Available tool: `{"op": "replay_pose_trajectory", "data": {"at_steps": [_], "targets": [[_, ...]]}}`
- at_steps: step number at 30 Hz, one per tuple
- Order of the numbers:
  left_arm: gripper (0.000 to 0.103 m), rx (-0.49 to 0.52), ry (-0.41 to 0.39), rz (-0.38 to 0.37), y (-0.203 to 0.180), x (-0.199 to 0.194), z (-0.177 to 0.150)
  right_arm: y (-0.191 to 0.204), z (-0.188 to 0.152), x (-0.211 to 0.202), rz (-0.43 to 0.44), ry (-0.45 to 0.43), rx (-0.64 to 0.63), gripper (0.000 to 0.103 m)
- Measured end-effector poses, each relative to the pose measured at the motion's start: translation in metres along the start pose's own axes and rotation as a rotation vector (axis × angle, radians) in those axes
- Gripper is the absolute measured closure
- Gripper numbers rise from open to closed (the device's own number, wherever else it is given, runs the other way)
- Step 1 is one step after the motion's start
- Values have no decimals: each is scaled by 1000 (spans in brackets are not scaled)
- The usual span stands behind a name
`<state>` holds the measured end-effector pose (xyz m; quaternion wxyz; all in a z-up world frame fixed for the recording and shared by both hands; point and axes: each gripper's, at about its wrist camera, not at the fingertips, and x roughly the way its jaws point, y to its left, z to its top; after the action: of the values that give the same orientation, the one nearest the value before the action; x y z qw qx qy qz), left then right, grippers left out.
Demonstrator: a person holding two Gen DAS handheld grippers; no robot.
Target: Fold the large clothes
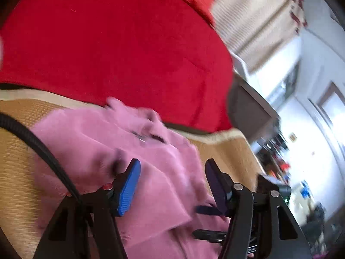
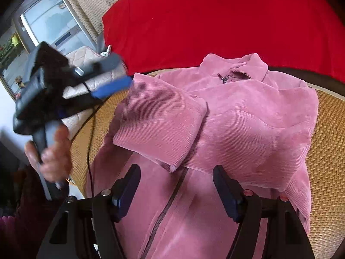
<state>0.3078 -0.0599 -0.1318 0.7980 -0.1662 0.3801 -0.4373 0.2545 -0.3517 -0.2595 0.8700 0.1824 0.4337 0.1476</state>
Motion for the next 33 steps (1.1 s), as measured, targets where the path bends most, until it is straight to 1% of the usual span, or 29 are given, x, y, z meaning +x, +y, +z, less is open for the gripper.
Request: {"op": "replay_pose_trajectory", "data": {"at_steps": [2, 4, 6, 8, 10, 12, 13, 16, 17, 18, 20, 21, 23, 24, 26, 27, 28, 29, 31, 33], "targets": [[40, -33, -19, 58, 15, -7, 0, -2, 1, -3, -5, -9, 5, 30], [40, -87, 16, 105, 33, -2, -2, -5, 3, -6, 4, -20, 21, 30], [40, -104, 41, 130, 41, 6, -6, -7, 5, -8, 17, -33, 38, 30], [40, -96, 62, 114, 39, 15, -8, -6, 7, -10, 18, -48, 40, 30], [40, -53, 86, 94, 28, 25, -9, -6, 8, -11, 17, -48, 41, 30], [40, -19, 128, 90, 19, 40, -10, -8, 7, -11, 18, -40, 45, 30], [41, -21, 146, 75, 16, 49, -12, -9, 5, -11, 17, -37, 47, 30], [41, -29, 171, 0, 4, 61, -12, -13, 2, -13, 14, -35, 53, 30], [41, -32, 172, -35, -2, 63, -11, -14, 2, -13, 17, -34, 54, 30], [41, -39, 178, -93, -10, 64, -10, -15, 1, -13, 22, -31, 54, 30], [41, -40, 182, -193, -24, 61, -7, -12, 0, -9, 63, 1, 41, 30], [41, -32, 179, -263, -35, 58, -6, -9, -2, -6, 84, 21, 27, 30], [40, -4, 179, -380, -55, 50, -3, 1, -5, 1, 133, 58, -11, 30], [40, 8, 171, -409, -60, 45, -1, 8, -7, 5, 174, 81, -25, 30], [37, 18, 133, -440, -62, 31, 3, 15, -8, 10, 235, 97, -31, 30], [34, 23, 106, -428, -59, 23, 6, 18, -9, 12, 263, 98, -28, 30], [31, 23, 77, -388, -51, 14, 7, 21, -10, 14, 290, 95, -19, 30], [31, 13, 55, -339, -42, 9, 8, 23, -9, 15, 305, 80, -5, 30], [31, -40, 48, -202, -17, 4, 7, 24, -7, 17, 298, 29, 27, 30], [31, -93, 48, -49, 9, 3, 2, 23, -2, 15, 244, -26, 49, 30]]}}
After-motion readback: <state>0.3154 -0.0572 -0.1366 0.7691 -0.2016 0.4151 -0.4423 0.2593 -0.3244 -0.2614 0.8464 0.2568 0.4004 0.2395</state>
